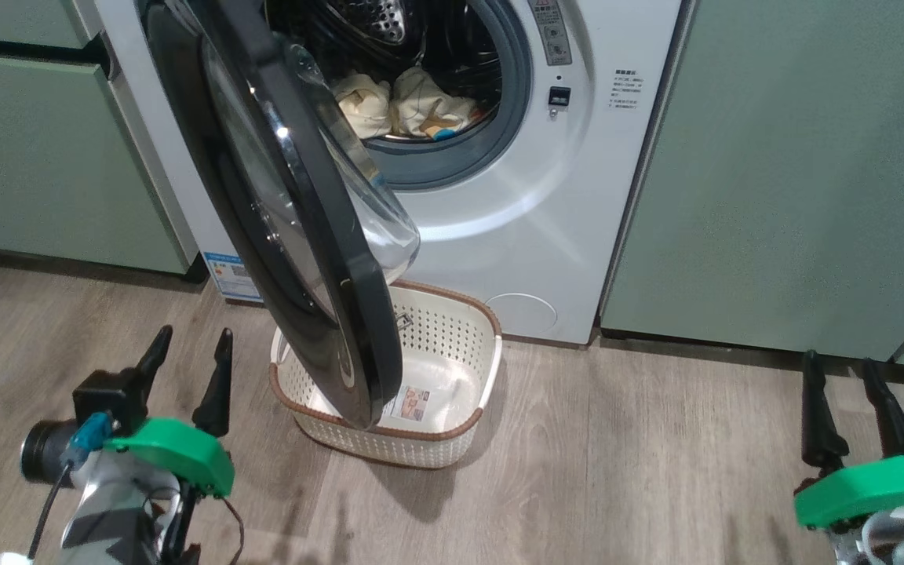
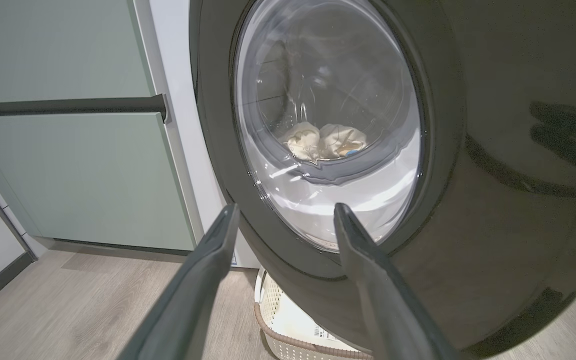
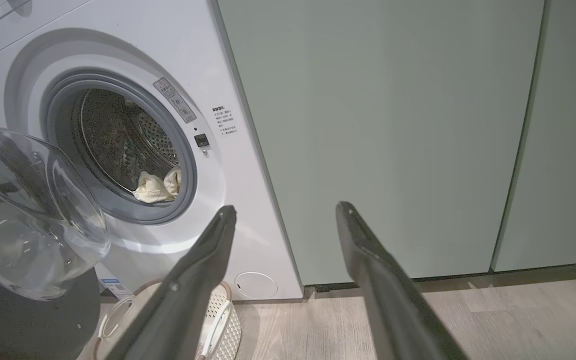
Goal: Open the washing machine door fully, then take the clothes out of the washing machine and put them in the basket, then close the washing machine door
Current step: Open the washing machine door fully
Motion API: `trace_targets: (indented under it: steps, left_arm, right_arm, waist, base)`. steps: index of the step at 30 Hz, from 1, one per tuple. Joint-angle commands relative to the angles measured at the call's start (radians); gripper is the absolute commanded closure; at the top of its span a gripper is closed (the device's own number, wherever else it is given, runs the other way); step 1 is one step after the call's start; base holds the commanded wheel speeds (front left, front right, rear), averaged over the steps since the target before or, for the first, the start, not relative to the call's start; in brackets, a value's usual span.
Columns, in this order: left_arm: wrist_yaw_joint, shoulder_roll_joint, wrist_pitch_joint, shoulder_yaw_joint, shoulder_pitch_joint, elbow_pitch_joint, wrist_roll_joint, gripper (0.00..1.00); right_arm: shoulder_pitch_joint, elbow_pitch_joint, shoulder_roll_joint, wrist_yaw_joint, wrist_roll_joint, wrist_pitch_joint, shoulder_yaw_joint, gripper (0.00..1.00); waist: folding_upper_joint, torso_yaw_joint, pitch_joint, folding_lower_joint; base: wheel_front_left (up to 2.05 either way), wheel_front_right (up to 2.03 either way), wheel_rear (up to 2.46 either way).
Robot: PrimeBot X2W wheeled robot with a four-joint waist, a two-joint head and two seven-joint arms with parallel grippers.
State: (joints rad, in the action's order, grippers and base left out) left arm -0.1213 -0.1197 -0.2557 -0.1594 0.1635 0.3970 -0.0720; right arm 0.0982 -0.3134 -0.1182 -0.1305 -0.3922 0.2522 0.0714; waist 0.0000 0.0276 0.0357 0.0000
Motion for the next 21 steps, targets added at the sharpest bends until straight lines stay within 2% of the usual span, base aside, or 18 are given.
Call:
trace_targets:
  steps: [1,7,21]
  left_arm:
    - [-0.002,-0.025,-0.006,-0.038,0.033,-0.029,-0.004,0.00]
    - [-0.003,-0.018,-0.006,-0.048,0.035,-0.023,-0.009,0.00]
    - [-0.005,-0.004,-0.006,-0.060,0.033,-0.025,-0.006,0.00]
  right_arm:
    - [0.022,0.032,0.002,0.000,0.017,0.009,0.010,0.00]
    - [0.012,0.041,0.014,0.000,0.094,0.009,-0.005,0.00]
    - [0.022,0.031,0.019,0.000,0.144,0.009,-0.011,0.00]
  waist:
    - [0.0000,-0.001,-0.001,0.0000]
    - [0.0000,-0.003,-0.002,0.0000]
    - [0.0000,-0.010,0.000,0.0000]
  base:
    - [0.00,0.00,0.00]
    - [0.00,0.00,0.00]
    - [0.00,0.00,0.00]
